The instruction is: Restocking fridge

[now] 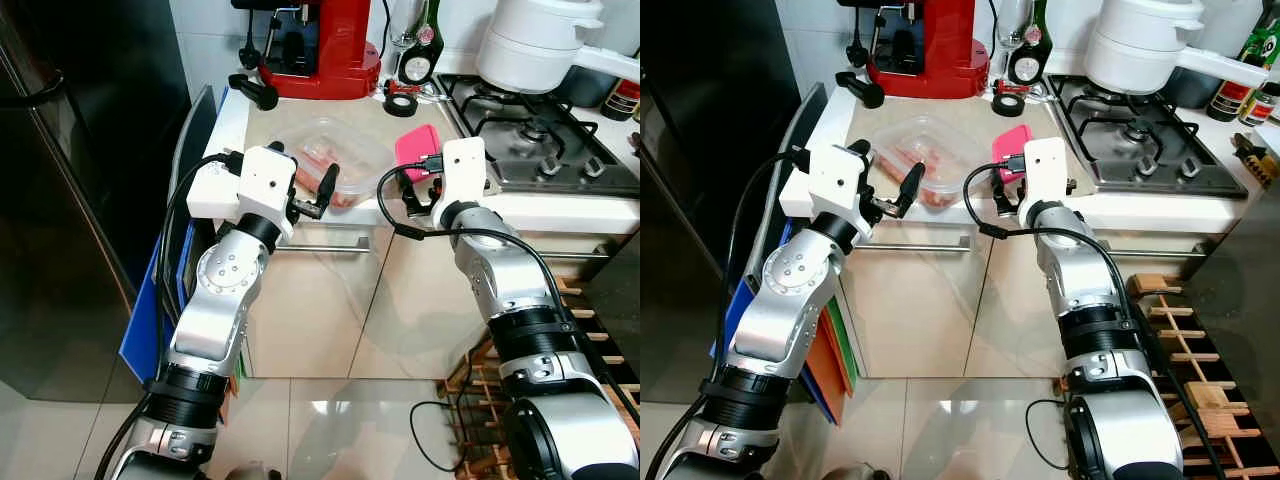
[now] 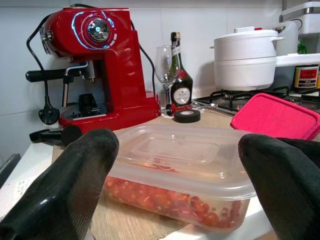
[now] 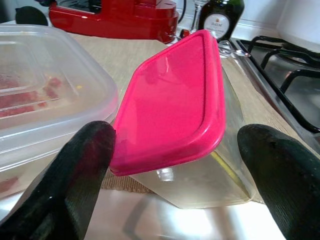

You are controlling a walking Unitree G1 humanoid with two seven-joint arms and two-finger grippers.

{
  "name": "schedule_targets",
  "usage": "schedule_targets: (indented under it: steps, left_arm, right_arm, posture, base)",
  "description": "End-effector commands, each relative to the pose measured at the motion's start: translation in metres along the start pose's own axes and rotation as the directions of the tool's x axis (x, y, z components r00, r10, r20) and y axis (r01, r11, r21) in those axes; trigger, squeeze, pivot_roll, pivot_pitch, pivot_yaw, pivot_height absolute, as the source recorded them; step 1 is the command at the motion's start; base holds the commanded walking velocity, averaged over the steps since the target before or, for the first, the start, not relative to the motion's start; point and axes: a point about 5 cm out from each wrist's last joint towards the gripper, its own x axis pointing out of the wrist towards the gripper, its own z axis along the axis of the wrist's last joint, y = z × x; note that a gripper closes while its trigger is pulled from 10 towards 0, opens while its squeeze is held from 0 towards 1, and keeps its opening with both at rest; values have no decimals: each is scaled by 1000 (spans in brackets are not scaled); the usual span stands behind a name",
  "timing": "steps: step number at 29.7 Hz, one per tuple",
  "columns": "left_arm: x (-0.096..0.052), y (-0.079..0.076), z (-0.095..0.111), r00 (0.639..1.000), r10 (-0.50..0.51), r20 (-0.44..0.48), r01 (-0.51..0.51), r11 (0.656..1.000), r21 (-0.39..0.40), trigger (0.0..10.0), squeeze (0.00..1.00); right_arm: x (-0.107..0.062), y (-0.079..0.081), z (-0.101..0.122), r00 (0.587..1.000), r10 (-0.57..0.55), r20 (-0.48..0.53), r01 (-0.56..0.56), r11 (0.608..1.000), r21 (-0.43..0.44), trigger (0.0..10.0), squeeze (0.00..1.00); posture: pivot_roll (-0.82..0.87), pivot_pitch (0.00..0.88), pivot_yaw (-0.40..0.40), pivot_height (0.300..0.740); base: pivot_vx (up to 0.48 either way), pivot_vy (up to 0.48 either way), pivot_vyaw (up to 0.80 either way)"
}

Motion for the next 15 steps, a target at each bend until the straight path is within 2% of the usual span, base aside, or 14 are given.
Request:
schedule_targets:
  steps: [1, 5, 8, 11, 15]
  left_arm:
    - [-1, -2, 4, 1000, -4, 11, 3, 1000, 11, 10000, 0]
    - [0, -1, 5, 1000, -3, 14, 3, 1000, 12, 10000, 0]
    - [1, -1, 6, 1000, -4, 19, 4, 1000, 13, 10000, 0]
    - [1, -1, 6, 1000, -4, 20, 4, 1000, 13, 10000, 0]
    - [2, 0, 7, 1000, -6, 23, 6, 1000, 18, 10000, 0]
  right_arm:
    - [0, -9, -3, 999, -42, -22, 43, 999, 10, 10000, 0]
    - [0, -9, -8, 998, -46, -46, 49, 998, 46, 10000, 0]
    - [-1, -8, -21, 993, -51, -103, 65, 988, 137, 10000, 0]
    - [-1, -8, -23, 992, -52, -113, 69, 986, 150, 10000, 0]
    - [-3, -1, -36, 983, -32, -182, 81, 960, 268, 10000, 0]
  posture:
    - [61, 0, -42, 740]
    - [60, 0, -42, 740]
    - [60, 0, -41, 740]
    - [60, 0, -41, 740]
    - [62, 0, -38, 740]
  base:
    - [0, 0, 0]
    - [0, 0, 0]
    - [0, 0, 0]
    - [0, 0, 0]
    - [0, 0, 0]
